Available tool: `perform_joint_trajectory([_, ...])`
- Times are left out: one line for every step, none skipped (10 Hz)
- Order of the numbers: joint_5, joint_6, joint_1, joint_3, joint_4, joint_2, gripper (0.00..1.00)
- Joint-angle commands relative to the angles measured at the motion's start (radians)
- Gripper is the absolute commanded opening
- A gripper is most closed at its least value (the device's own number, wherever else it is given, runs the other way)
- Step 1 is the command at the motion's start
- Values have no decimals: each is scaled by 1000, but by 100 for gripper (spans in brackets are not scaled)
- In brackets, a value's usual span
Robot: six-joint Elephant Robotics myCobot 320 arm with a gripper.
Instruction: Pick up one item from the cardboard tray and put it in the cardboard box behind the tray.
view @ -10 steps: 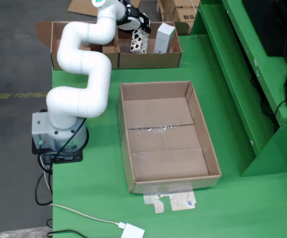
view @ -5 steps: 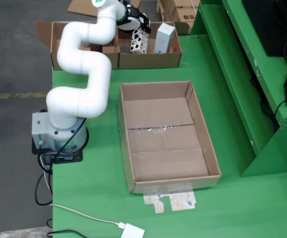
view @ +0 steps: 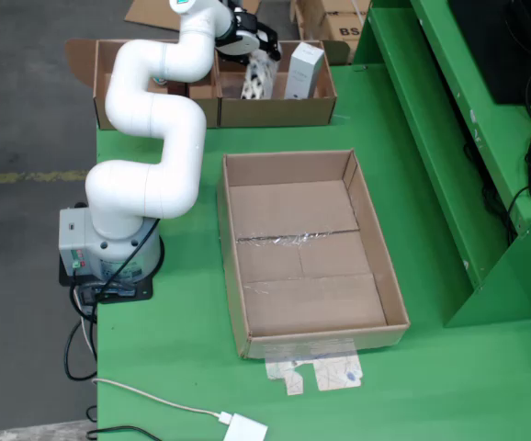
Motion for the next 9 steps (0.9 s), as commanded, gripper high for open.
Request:
perform_joint_trajectory([-12, 4, -1, 29, 12, 32, 70])
perform_joint_trajectory([-12, 3, -1, 29, 12, 32, 80])
perform_joint_trajectory([-12, 4, -1, 29, 12, 32, 90])
perform_joint_trajectory([-12, 4, -1, 29, 12, 32, 100])
perform_joint_trajectory([-12, 3, -1, 29, 12, 32, 100])
perform_joint_trajectory([-12, 6, -1, 29, 12, 32, 100])
perform_joint_trajectory([-12, 6, -1, 29, 12, 32, 100])
perform_joint_trajectory([-12, 2, -1, 29, 12, 32, 100])
perform_joint_trajectory([-11, 1, -1, 29, 12, 32, 100])
